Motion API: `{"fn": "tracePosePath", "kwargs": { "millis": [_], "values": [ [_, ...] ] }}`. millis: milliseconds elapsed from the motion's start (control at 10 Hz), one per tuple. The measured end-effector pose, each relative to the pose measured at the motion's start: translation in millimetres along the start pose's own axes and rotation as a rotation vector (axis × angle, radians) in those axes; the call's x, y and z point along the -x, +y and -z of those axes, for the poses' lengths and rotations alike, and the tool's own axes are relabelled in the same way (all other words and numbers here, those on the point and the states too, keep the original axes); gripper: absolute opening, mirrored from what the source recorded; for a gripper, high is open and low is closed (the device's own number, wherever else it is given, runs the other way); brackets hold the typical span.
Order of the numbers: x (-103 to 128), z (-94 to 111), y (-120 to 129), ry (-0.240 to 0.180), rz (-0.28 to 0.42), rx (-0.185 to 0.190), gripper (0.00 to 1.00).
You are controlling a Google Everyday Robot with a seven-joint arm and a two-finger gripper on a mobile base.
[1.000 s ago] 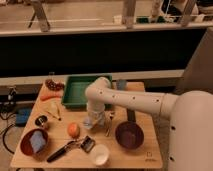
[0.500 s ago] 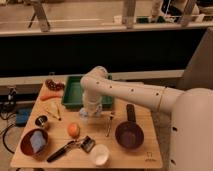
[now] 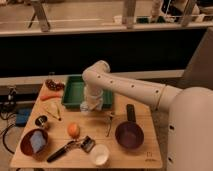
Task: Place towel in tray
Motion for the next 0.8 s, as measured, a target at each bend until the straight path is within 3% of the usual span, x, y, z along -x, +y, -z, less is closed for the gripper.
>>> {"fn": "tracePosePath", "kwargs": {
  "millis": [800],
  "values": [
    [-29, 13, -35, 0.003, 0.005, -0.059, 0.0]
  ]
}}
